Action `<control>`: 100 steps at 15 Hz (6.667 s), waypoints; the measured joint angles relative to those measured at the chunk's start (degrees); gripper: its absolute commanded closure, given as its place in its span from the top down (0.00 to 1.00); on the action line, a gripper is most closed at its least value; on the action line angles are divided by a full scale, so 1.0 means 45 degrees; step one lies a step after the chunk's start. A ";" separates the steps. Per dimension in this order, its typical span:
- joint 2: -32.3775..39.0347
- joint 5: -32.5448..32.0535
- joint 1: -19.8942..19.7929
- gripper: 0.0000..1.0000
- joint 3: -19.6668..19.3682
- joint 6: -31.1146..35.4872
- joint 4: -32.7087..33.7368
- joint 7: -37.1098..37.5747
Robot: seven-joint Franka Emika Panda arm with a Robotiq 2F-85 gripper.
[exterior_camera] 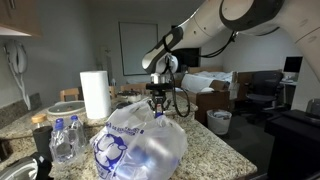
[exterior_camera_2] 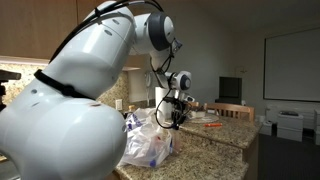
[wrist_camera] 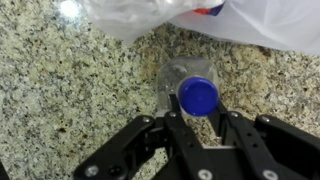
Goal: Put the empty water bottles on the counter in the plastic bag
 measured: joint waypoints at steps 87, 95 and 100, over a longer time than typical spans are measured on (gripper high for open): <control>-0.0801 -0.0184 0.0584 1.00 0.1772 -0.5205 0.1458 -1.0027; -0.3798 0.0764 -0.0692 1.00 0.1120 -0.0660 -0.2062 -0.9956; -0.5928 -0.0243 -0.1424 1.00 0.0117 -0.0020 -0.5057 -0.9927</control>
